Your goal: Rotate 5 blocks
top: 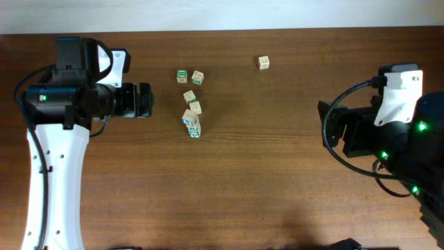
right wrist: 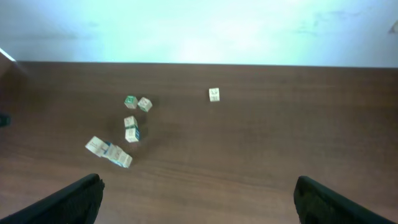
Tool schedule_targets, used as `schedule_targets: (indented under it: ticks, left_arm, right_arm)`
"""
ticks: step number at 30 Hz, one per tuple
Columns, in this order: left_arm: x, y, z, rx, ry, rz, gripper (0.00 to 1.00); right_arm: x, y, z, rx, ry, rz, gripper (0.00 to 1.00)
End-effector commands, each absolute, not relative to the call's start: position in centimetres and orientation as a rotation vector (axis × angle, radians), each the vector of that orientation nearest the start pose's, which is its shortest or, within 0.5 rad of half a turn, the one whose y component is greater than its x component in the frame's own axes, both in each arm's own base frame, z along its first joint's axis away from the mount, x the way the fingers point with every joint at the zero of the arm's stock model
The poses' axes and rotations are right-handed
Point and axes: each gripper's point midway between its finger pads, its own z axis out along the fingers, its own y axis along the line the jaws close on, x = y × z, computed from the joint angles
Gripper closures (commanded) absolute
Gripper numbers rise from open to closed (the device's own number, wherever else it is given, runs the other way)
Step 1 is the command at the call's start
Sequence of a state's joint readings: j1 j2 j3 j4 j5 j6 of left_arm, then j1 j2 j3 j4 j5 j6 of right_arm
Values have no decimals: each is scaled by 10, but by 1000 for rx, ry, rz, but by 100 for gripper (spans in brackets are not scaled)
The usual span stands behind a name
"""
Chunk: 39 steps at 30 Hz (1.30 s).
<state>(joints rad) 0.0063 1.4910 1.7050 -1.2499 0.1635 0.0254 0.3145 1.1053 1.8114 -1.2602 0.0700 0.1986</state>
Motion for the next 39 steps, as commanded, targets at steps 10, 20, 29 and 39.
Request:
schedule_targets:
  ticks: [10,20,29,39]
  left_arm:
    - [350,-24,284,82,2579,-190,1]
    - [350,-24,284,82,2579,-190,1]
    - [350,-24,284,82,2579,-190,1]
    - [350,-24,284,82,2579,-190,1]
  right_arm:
    - [223,54,426,-66,2138,192,2]
    - [224,40,420,-28,2159,97,2]
    - [223,25,423,20,2137,12,2]
    - [230,2,418,15,1960,-46,2]
